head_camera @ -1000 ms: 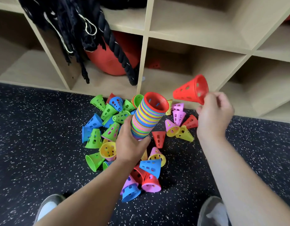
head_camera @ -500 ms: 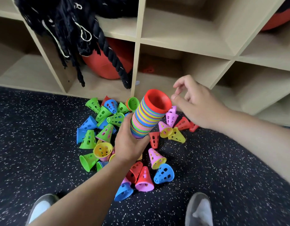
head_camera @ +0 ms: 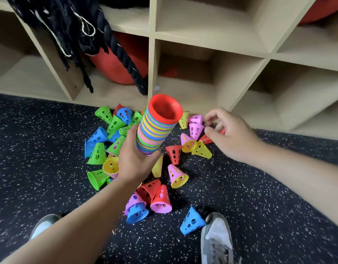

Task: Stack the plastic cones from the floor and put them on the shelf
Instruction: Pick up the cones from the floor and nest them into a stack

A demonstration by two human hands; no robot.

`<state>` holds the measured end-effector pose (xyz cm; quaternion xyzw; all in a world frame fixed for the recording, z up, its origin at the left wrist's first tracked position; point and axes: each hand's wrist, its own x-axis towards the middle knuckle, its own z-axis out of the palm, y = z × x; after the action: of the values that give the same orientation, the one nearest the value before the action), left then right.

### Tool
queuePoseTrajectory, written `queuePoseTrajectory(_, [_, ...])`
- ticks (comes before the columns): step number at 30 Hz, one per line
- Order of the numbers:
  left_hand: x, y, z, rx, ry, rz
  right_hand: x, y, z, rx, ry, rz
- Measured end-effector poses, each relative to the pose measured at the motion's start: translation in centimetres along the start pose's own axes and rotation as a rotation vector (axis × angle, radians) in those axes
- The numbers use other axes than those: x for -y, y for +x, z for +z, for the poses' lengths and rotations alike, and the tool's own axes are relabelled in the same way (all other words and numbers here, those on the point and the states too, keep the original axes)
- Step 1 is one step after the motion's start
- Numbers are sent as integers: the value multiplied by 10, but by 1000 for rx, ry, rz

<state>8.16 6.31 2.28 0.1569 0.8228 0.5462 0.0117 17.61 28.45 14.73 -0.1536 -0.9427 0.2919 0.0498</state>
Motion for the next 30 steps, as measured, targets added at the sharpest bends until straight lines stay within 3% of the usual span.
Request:
queuePoseTrajectory(4, [6,-5,-4,-6,17,-12,-40,-29,59,98,47,146])
queuePoseTrajectory(10, [15,-30,-10,-11,47,-9,-86,-100,136,432,6,439])
queuePoseTrajectory(15, [20,-53,-9,-7,42,-31,-95,-126,166,467,-7,517])
queuePoseTrajectory(20, [18,-67,-9,3,-1,-45,-95,-125,167,358,168,589])
queuePoseTrajectory(27, [16,-72,-15,11,19,-47,-53,-84,114,9,466,394])
queuePoseTrajectory(30, [15,-72,-17,21,28,-66,-34,-68,87,-129,512,204])
